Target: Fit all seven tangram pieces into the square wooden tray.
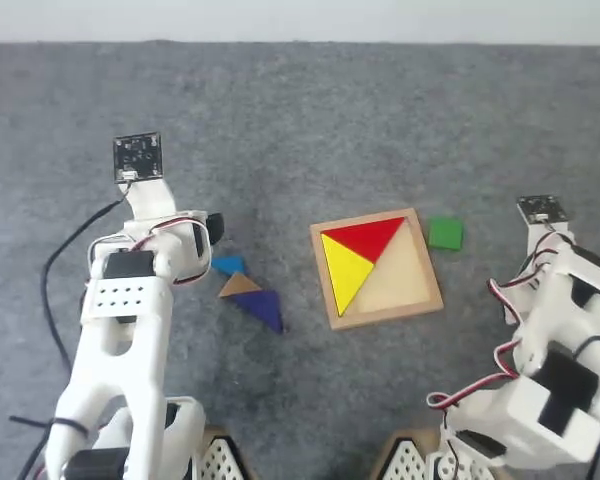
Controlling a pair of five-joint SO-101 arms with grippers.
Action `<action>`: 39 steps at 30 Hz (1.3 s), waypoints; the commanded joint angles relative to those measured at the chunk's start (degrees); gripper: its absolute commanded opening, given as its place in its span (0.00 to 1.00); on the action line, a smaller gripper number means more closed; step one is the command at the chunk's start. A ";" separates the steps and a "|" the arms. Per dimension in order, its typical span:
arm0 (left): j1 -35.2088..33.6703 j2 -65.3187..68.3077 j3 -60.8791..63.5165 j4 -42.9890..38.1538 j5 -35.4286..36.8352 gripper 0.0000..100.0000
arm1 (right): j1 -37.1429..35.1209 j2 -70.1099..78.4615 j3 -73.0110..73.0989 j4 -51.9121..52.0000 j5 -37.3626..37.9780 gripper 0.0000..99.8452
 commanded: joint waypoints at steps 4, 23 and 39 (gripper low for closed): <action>-0.18 -0.18 -0.40 -0.88 -0.18 0.25 | -0.48 1.71 -0.97 -1.36 0.44 0.11; -0.26 -0.18 -0.40 -0.97 -0.18 0.25 | -30.81 -7.52 -23.21 18.51 -23.74 0.01; -0.09 -0.26 -0.40 -0.88 -0.18 0.25 | -41.10 19.47 -39.03 19.03 -47.30 0.01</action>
